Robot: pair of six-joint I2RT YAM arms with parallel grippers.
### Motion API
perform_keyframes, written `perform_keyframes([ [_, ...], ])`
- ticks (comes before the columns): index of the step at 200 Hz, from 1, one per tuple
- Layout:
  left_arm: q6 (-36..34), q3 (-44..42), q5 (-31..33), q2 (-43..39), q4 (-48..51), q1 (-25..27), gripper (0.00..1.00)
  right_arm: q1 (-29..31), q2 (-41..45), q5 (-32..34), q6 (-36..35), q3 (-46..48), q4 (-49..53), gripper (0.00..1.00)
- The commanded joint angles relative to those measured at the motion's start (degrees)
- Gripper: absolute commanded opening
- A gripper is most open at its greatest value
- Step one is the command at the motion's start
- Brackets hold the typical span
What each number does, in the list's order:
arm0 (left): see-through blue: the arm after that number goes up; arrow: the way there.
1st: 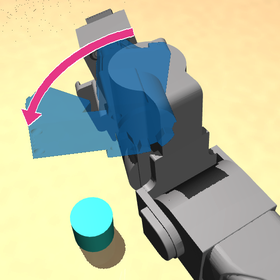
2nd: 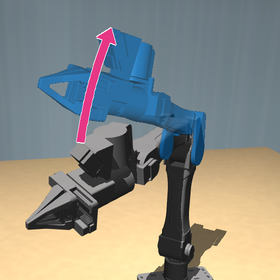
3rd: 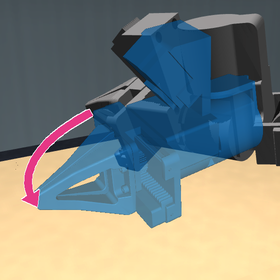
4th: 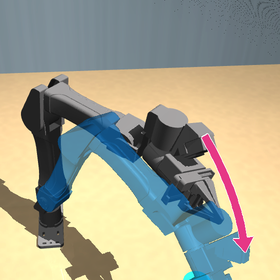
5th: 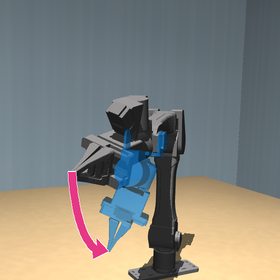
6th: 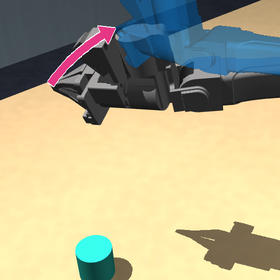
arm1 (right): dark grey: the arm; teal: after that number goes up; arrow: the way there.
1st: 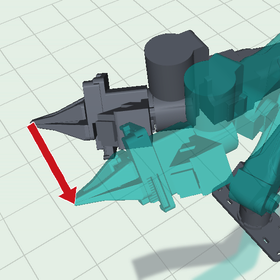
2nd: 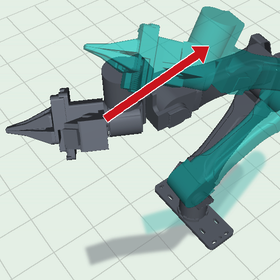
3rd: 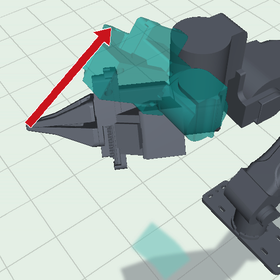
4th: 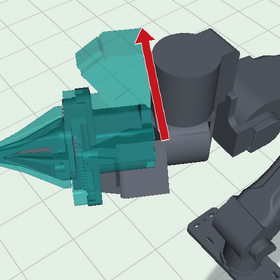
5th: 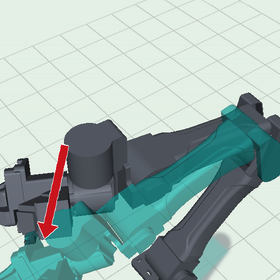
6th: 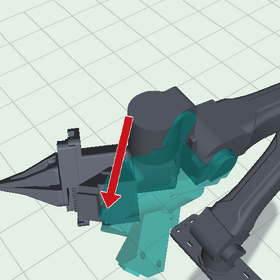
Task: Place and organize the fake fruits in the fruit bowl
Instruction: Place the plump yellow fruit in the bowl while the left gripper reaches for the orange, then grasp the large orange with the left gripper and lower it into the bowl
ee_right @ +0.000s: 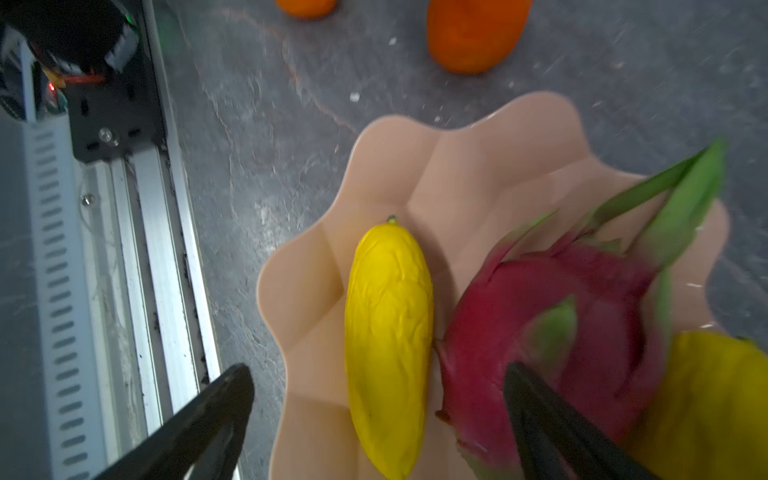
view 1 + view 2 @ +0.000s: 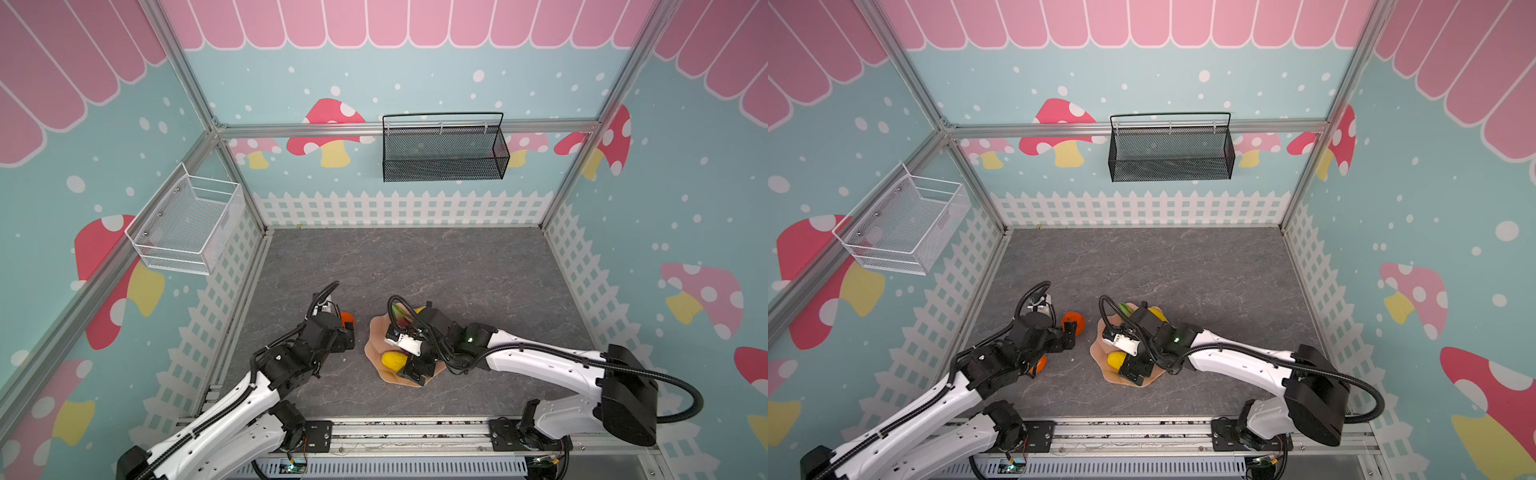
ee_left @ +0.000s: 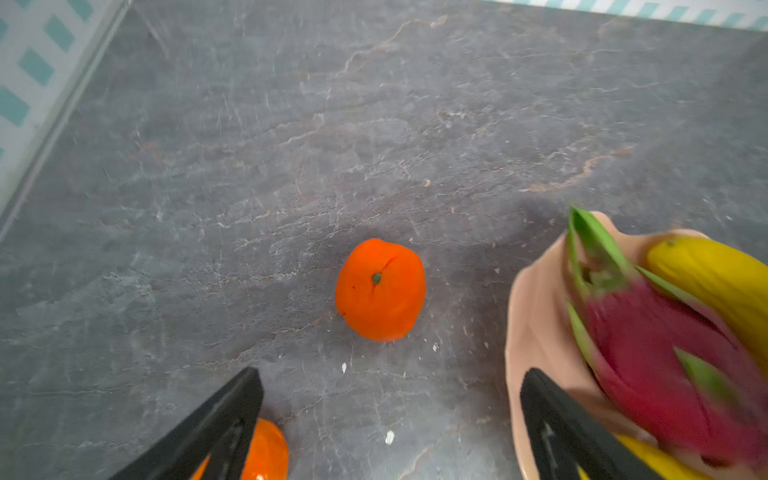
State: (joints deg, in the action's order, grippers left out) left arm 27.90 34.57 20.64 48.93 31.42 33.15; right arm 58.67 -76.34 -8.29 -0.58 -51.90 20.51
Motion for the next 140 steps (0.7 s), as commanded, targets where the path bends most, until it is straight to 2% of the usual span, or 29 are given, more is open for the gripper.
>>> perform_keyframes([
  [1,0.15,-1.05,-11.22,5.88,-8.84,-5.85,0.91,0.51,3.71,2.96,5.3,1.25,-6.7,0.98],
  [44,-1.77,0.14,-12.98,17.16,-16.0,-6.87,0.9,1.04,7.67,-1.75,14.98,10.51,-20.31,0.98],
  [100,-2.79,2.51,-9.7,26.38,-16.64,-6.95,0.88,1.17,9.47,0.02,16.7,11.88,-19.19,0.98],
  [126,-2.7,2.97,-9.98,27.94,-17.81,-6.95,0.72,1.1,11.93,1.52,16.99,13.08,-19.72,0.98],
  [140,-2.59,2.67,-9.37,27.02,-18.1,-6.95,0.67,1.17,13.14,2.01,17.32,13.85,-19.37,0.98],
])
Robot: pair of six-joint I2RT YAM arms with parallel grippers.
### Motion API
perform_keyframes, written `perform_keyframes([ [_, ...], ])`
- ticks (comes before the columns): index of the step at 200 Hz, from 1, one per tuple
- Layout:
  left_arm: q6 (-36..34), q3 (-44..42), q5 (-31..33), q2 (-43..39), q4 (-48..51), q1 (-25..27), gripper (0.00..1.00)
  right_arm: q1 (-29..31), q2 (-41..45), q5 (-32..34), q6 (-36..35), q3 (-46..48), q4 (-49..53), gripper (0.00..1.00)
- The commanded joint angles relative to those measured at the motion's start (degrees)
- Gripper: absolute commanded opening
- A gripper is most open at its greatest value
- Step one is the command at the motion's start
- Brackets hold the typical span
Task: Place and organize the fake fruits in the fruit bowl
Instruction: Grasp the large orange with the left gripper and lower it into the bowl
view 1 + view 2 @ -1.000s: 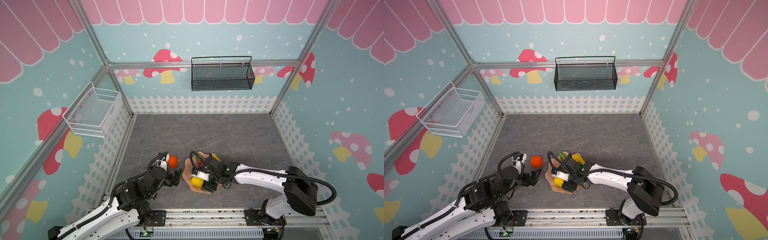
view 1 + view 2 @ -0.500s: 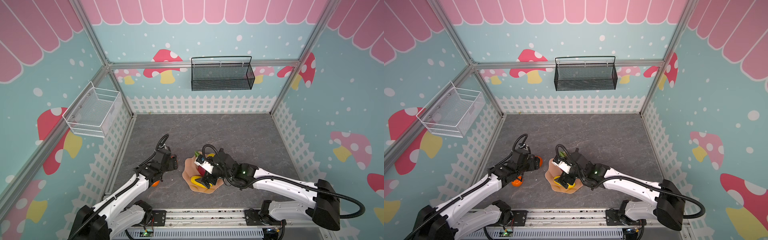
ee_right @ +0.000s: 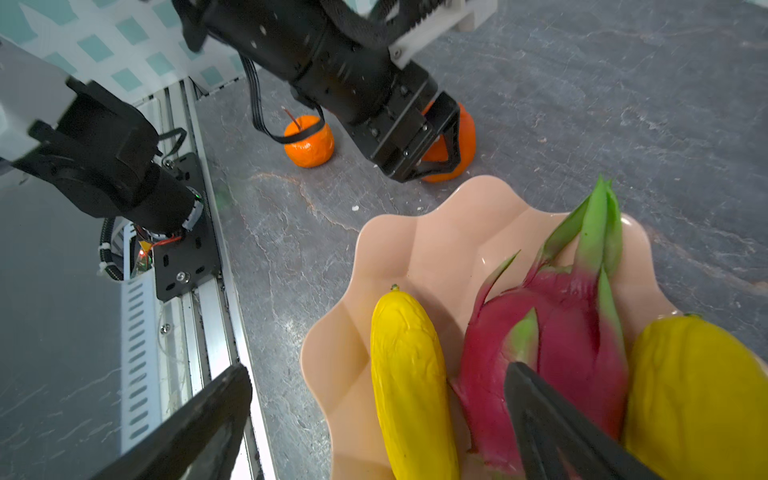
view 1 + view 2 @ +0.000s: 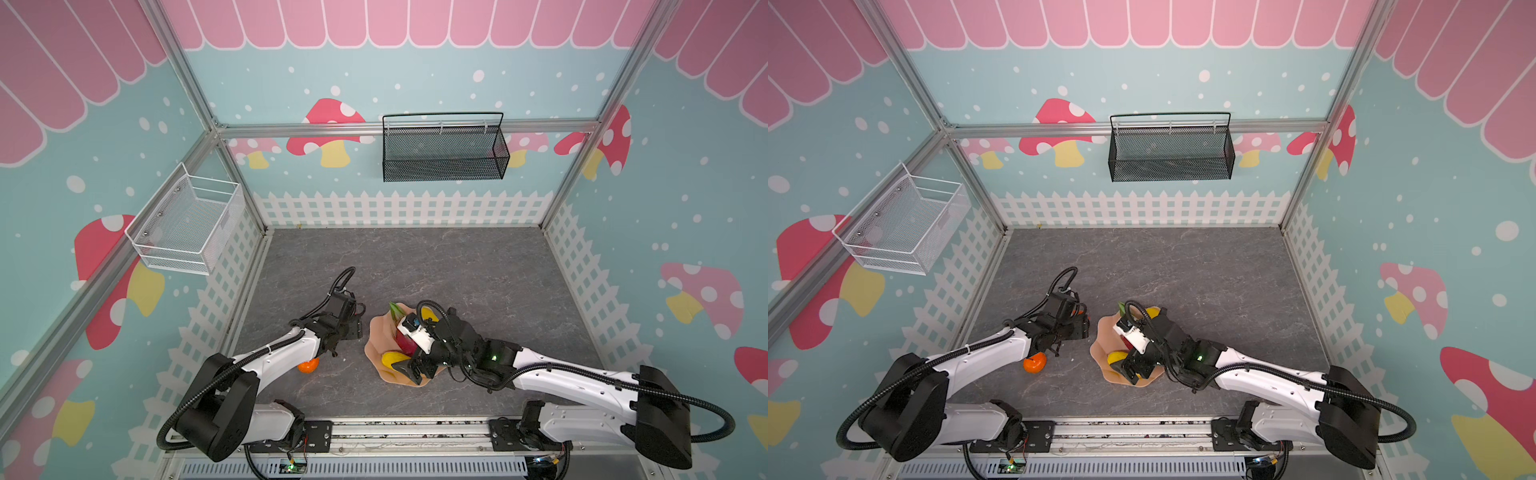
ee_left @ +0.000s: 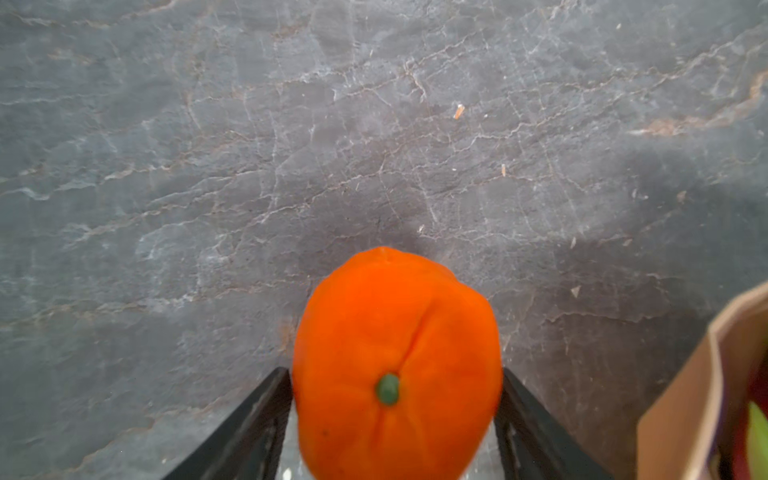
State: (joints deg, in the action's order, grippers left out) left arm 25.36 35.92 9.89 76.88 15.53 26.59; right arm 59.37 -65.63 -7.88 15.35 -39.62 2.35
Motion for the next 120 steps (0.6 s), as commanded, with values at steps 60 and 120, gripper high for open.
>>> perform_keyframes([
  [60,0.39,0.15,2.32,-18.4,5.68,4.59,0.59,0.23,7.12,7.35,5.3,5.48,0.48,0.98],
  [120,-0.96,0.26,-7.76,-23.86,10.4,15.73,0.59,-1.31,8.36,8.42,8.44,6.39,2.04,0.98],
])
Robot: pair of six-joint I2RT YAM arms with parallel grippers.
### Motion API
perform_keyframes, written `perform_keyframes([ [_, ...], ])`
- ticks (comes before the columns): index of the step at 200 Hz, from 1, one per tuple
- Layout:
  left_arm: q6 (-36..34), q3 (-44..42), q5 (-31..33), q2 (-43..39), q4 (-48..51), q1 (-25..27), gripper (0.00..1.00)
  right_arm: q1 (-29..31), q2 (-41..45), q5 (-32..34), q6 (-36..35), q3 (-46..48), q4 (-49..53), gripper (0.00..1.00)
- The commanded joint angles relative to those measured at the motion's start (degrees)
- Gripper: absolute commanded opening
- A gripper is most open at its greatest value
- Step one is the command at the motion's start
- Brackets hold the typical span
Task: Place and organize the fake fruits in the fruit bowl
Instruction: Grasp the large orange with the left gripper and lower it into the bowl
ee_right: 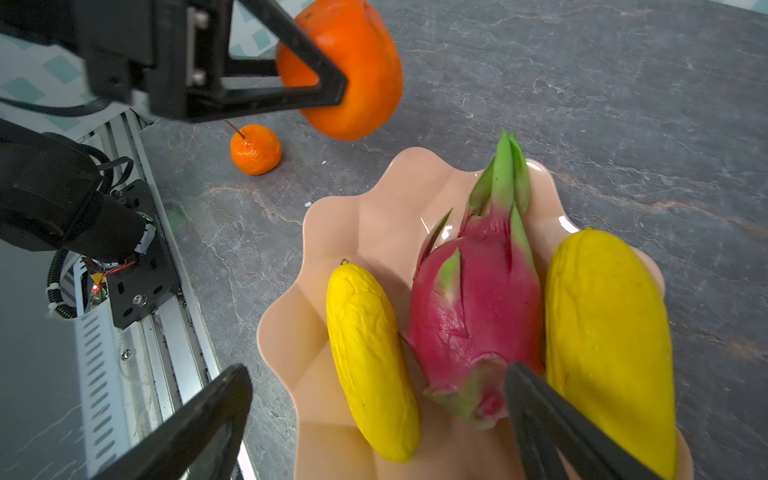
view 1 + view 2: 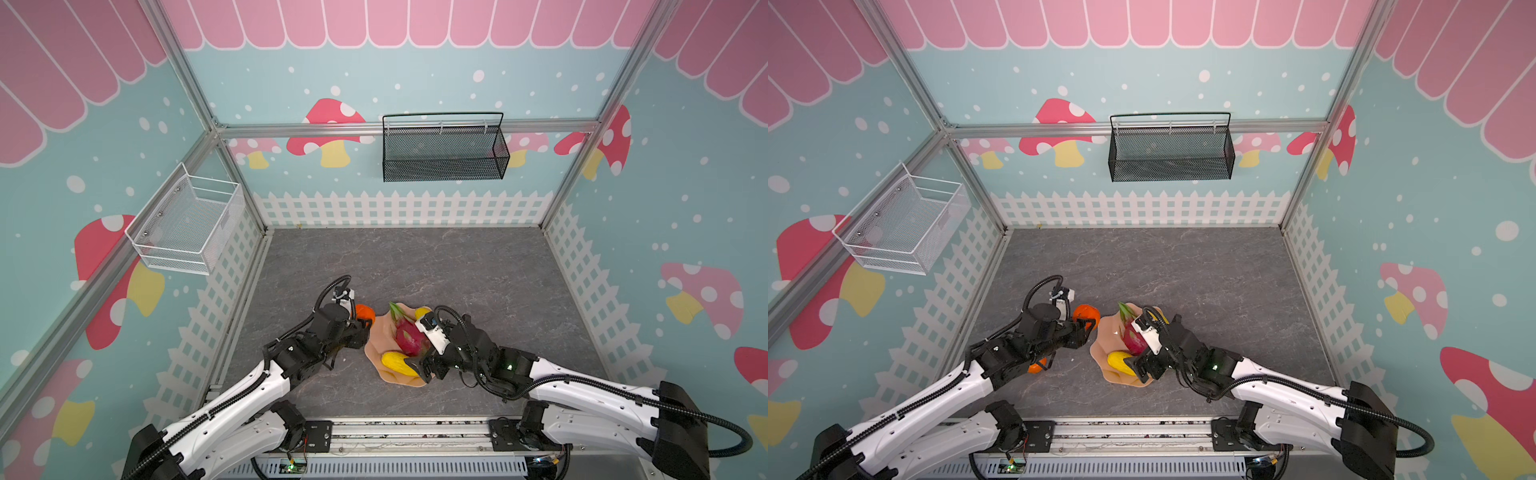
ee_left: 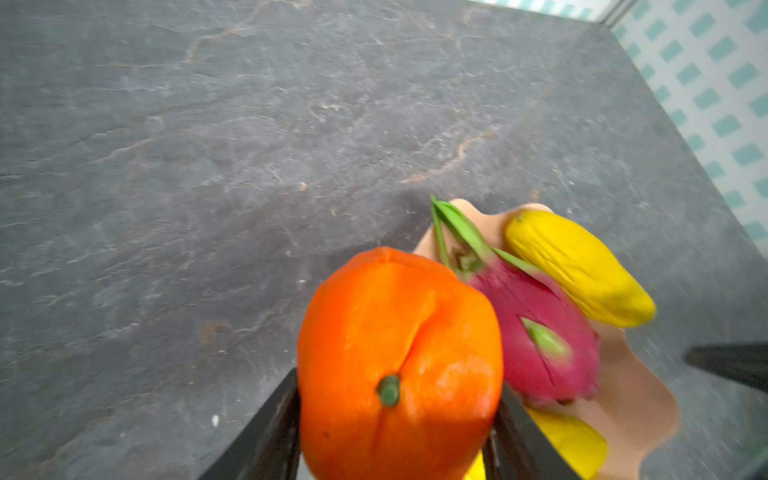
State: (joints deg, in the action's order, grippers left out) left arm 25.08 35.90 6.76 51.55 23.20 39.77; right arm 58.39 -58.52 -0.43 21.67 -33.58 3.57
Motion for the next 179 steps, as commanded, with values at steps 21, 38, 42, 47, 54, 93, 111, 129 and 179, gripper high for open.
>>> perform_keyframes([
  [21,-1.46,1.24,-4.65,6.07,2.32,4.17,0.59,-0.34,1.56,0.56,2.31,0.27,0.9,0.98],
  [38,-1.47,2.6,-4.34,9.93,1.7,5.08,0.59,-0.34,1.72,0.68,2.58,0.35,1.33,0.98],
  [42,-1.45,2.97,-3.82,10.5,1.55,5.41,0.59,-0.32,1.74,0.57,2.59,0.34,1.43,0.98],
  [47,-1.35,3.27,-3.21,11.18,1.29,5.78,0.59,-0.3,1.82,0.51,2.67,0.35,1.42,0.98],
  [54,-1.16,3.51,-2.34,11.74,0.67,6.23,0.59,-0.3,1.91,0.43,2.76,0.42,1.52,0.98],
  [93,-1.76,4.87,-0.63,14.9,-0.44,7.16,0.65,-0.32,2.19,0.6,2.76,1.06,1.52,0.98],
  [111,-1.95,5.41,-0.16,16.29,-0.5,7.29,0.68,-0.31,1.76,0.44,2.51,1.15,1.52,0.98],
  [129,-2.26,5.91,0.56,17.09,-0.83,7.25,0.7,-0.31,1.18,0.43,2.41,1.07,1.44,0.98],
  [179,-2.59,4.85,3.71,9.94,-0.47,7.3,0.82,-0.38,-0.07,-1.09,1.67,1.06,0.73,0.98],
])
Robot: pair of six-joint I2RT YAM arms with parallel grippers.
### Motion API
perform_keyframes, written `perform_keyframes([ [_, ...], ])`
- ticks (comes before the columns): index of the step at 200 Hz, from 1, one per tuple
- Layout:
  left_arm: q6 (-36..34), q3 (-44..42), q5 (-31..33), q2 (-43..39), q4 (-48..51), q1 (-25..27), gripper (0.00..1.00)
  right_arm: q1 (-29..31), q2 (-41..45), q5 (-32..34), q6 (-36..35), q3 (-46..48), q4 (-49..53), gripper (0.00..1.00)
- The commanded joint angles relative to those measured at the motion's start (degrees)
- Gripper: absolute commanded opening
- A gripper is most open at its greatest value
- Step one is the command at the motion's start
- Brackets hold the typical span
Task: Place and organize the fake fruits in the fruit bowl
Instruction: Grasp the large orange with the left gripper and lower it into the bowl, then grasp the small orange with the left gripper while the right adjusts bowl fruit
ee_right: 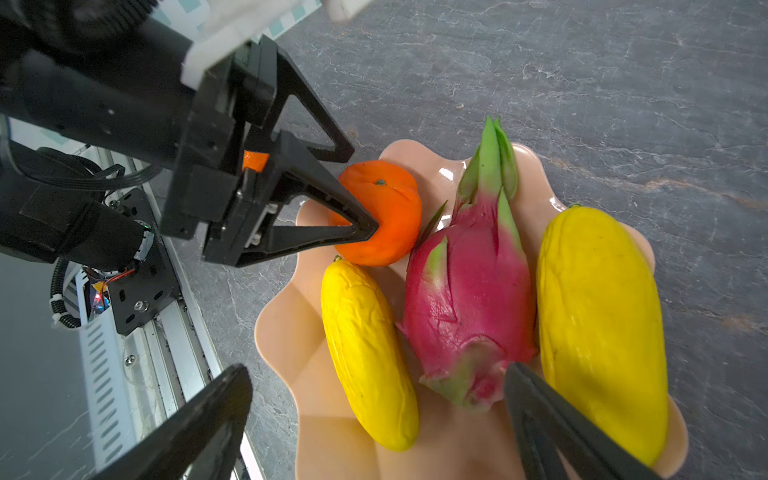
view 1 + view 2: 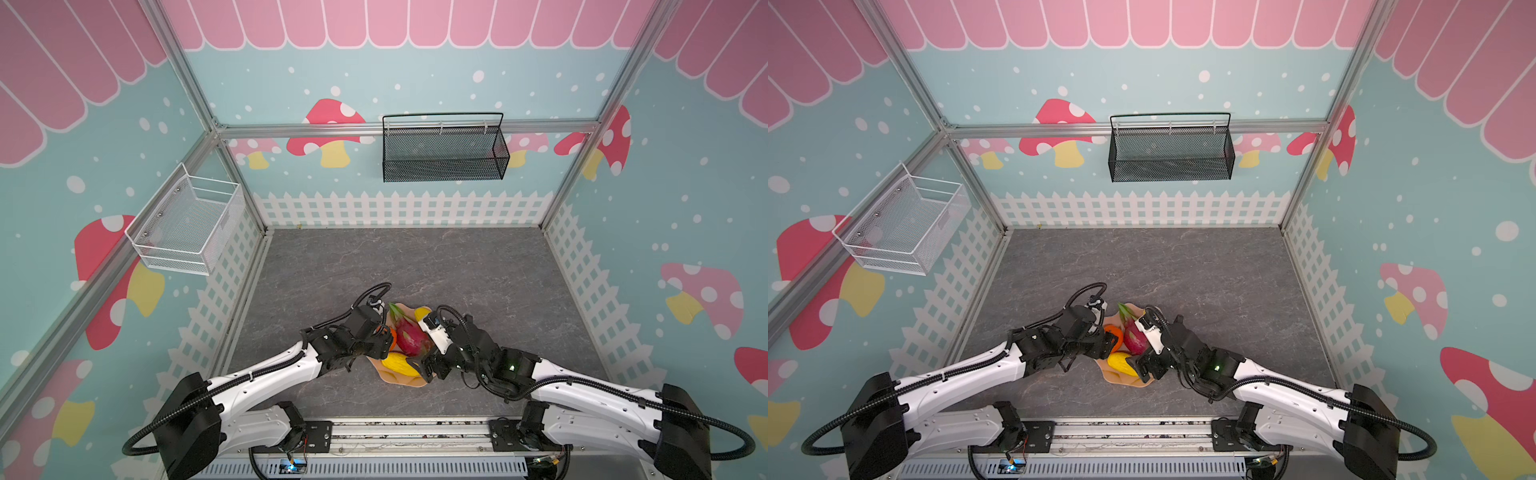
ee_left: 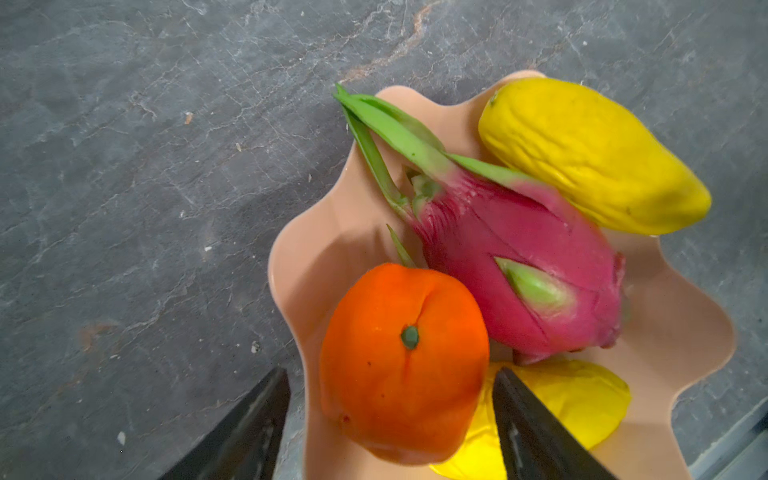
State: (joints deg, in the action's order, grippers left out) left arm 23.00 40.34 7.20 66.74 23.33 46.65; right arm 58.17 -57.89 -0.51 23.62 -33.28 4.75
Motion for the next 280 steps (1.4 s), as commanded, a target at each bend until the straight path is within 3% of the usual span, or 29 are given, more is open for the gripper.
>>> perform_keyframes([
  [1,-0.52,0.38,3.44,-5.5,-0.45,0.39,0.83,-0.16,-0.72,-1.12,-0.34,0.71,-0.49,0.98],
  [22,2.73,-1.2,10.51,-13.14,3.78,0.3,0.85,0.13,-2.2,-5.13,-1.84,-0.36,-2.19,0.98],
  [46,13.53,-3.76,29.1,-20.11,14.13,-2.4,0.85,2.48,-7.24,-7.78,-4.0,-4.34,-3.57,0.98],
  [65,30.23,-7.47,37.19,-22.44,21.74,-7.84,0.87,5.39,-11.71,-7.4,-5.91,-8.4,-3.95,0.98],
  [83,39.8,-7.45,30.32,-19.14,28.6,-16.53,0.92,7.4,-14.09,-8.12,-6.87,-10.56,-5.48,0.98],
  [97,44.31,-6.46,27.89,-14.01,32.45,-19.59,0.93,8.22,-14.91,-9.18,-7.11,-11.05,-7.3,0.98],
  [147,44.73,-7.94,21.44,-7.87,25.33,-20.15,0.92,8.62,-14.44,-8.83,-8.28,-9.72,-7.21,0.98],
  [224,48.1,-11.64,20.96,-2.93,20.31,-20.76,0.84,8.57,-10.34,-6.71,-6.51,-5.89,-7.57,0.98],
  [280,45.09,-14.01,20.04,-8.27,16.91,-20.73,0.6,6.91,-4.85,-3.77,-3.61,-3.18,-5.39,0.98],
])
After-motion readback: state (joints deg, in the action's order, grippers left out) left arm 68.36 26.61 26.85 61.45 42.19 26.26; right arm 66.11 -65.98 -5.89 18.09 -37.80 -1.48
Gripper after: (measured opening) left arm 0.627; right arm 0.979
